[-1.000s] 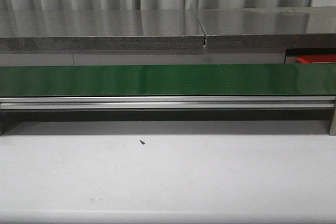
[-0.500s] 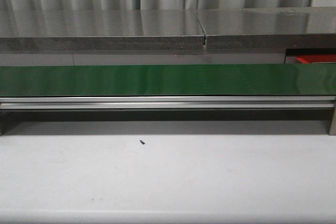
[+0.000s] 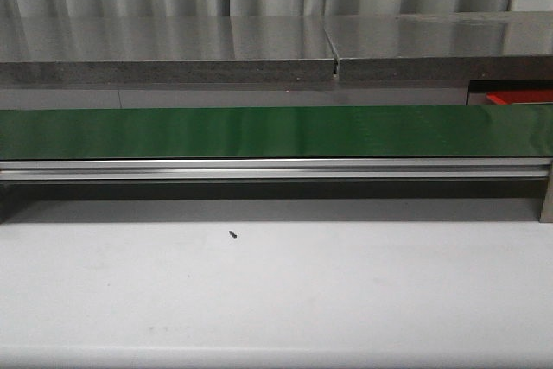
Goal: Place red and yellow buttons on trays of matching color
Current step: 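Withdraw the right gripper back beside the belt's far end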
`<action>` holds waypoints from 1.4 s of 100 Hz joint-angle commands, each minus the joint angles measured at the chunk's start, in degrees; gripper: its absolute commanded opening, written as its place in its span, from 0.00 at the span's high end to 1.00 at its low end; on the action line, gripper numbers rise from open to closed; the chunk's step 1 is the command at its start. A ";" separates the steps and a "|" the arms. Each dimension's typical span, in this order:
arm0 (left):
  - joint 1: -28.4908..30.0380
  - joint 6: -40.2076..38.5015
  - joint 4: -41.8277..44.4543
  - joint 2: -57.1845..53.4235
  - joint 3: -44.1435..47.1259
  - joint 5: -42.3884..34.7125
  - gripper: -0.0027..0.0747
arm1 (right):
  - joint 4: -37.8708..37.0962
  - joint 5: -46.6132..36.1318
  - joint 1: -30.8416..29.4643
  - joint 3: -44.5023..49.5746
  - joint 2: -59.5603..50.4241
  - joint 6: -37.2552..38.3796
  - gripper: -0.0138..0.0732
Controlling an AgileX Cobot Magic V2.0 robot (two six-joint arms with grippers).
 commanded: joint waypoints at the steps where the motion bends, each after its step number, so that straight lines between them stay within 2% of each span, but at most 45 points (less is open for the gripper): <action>1: -0.50 -0.18 -1.35 -0.15 -1.63 -3.66 0.99 | 3.57 -1.33 2.57 -1.46 -6.58 -3.23 0.15; 23: -0.50 -0.18 -1.35 -0.15 -1.63 -3.66 0.99 | 3.02 1.12 13.00 -1.20 -15.68 -4.66 0.15; 36: -0.50 -0.18 -1.35 -0.15 -1.63 -3.66 0.99 | 0.52 0.24 19.49 2.66 -20.84 -4.73 0.15; 61: -0.50 -0.18 -1.35 -0.15 -1.63 -3.66 0.99 | -3.45 -6.86 29.91 19.40 -33.78 -4.73 0.34; 78: -0.50 -0.18 -1.35 -0.15 -1.63 -3.66 0.99 | -3.59 -9.47 30.98 30.22 -42.55 -4.73 0.51; 102: -0.50 -0.18 -1.35 -0.15 -1.63 -3.66 0.99 | -5.43 -12.53 30.92 39.76 -52.20 -4.73 0.92; 140: -0.50 -0.18 -1.58 0.23 -1.63 -3.48 0.99 | -5.43 -11.60 30.92 40.50 -53.58 -4.73 0.92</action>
